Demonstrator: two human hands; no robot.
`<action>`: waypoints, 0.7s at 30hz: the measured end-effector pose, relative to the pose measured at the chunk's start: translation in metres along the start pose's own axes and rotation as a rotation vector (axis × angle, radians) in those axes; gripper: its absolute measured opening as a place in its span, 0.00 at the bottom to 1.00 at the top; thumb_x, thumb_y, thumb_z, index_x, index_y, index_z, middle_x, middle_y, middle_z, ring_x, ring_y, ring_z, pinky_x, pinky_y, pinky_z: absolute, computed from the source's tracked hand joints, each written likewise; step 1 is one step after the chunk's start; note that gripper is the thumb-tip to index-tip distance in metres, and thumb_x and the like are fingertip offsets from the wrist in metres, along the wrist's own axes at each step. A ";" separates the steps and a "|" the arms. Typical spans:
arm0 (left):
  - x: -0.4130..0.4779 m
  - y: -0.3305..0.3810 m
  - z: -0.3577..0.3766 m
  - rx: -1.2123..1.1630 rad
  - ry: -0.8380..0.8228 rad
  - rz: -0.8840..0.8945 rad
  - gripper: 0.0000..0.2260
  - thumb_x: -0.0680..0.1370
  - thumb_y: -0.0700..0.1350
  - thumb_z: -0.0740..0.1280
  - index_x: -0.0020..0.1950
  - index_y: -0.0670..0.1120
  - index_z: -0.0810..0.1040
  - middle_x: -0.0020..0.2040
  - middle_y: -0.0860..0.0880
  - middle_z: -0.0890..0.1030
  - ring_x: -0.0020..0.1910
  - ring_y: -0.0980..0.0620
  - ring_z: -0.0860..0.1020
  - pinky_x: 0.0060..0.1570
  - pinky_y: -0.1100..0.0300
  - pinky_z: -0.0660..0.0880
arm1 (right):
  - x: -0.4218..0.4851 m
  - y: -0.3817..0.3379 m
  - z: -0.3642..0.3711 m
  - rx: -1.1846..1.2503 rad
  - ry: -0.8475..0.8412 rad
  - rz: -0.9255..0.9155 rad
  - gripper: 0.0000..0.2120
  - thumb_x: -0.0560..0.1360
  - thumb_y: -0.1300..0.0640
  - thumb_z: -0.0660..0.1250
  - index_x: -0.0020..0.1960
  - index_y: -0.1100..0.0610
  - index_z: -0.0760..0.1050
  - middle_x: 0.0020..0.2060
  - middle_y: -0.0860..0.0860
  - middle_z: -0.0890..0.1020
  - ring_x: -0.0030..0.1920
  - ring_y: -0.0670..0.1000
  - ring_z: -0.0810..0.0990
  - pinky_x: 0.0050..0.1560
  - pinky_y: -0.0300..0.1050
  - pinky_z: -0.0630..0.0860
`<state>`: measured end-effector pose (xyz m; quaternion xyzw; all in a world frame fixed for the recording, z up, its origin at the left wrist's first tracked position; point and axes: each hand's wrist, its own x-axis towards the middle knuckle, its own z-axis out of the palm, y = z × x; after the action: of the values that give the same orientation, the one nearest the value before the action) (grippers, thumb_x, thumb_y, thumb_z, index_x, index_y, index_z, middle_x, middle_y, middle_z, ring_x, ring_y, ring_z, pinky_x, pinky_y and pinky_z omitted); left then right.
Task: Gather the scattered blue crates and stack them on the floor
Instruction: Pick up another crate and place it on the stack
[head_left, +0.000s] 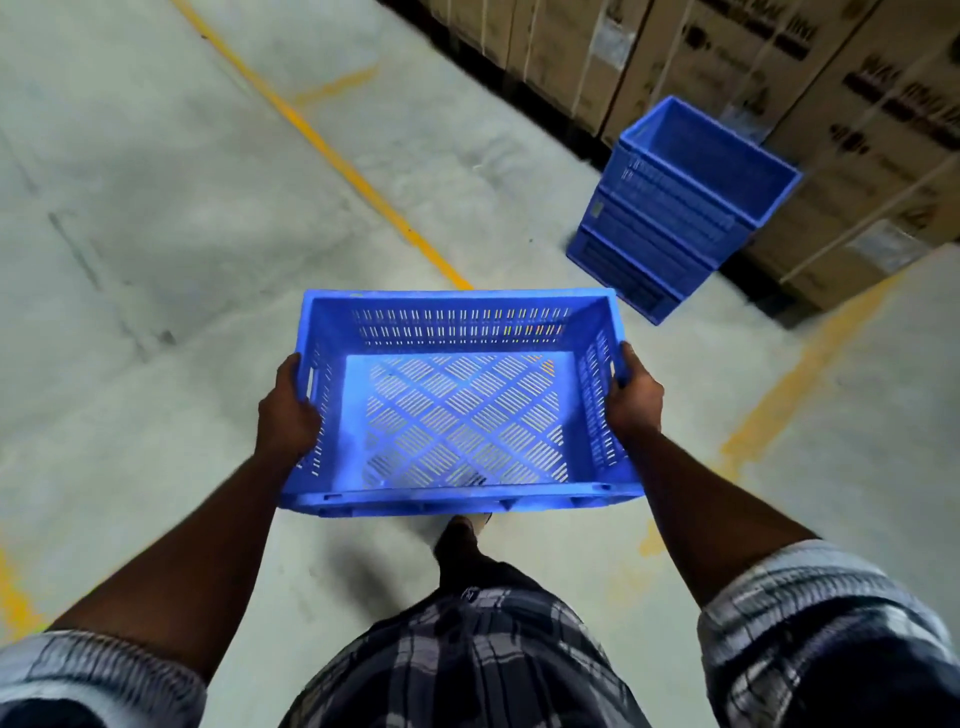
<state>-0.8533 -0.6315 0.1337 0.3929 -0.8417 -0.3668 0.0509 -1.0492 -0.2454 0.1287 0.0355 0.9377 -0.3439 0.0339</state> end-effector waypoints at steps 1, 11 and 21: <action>0.015 0.013 0.004 0.009 -0.012 0.016 0.30 0.75 0.34 0.59 0.75 0.51 0.62 0.58 0.36 0.79 0.53 0.35 0.78 0.50 0.53 0.71 | 0.011 0.000 -0.002 -0.002 0.011 0.016 0.26 0.77 0.64 0.58 0.75 0.52 0.66 0.61 0.61 0.79 0.60 0.63 0.78 0.59 0.52 0.73; 0.142 0.151 0.053 0.036 -0.066 0.135 0.28 0.74 0.33 0.59 0.72 0.53 0.65 0.55 0.36 0.80 0.49 0.36 0.79 0.47 0.53 0.71 | 0.114 0.000 -0.031 0.034 0.144 0.174 0.26 0.77 0.63 0.60 0.75 0.51 0.65 0.57 0.64 0.80 0.57 0.65 0.79 0.55 0.55 0.75; 0.240 0.264 0.110 0.059 -0.115 0.280 0.27 0.72 0.32 0.61 0.69 0.49 0.71 0.59 0.41 0.81 0.57 0.40 0.79 0.58 0.54 0.71 | 0.192 0.010 -0.056 -0.005 0.238 0.328 0.30 0.75 0.64 0.58 0.76 0.50 0.63 0.59 0.63 0.80 0.58 0.64 0.79 0.56 0.53 0.75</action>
<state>-1.2242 -0.6239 0.1786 0.2514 -0.9002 -0.3532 0.0415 -1.2419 -0.1929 0.1478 0.2279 0.9177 -0.3248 -0.0217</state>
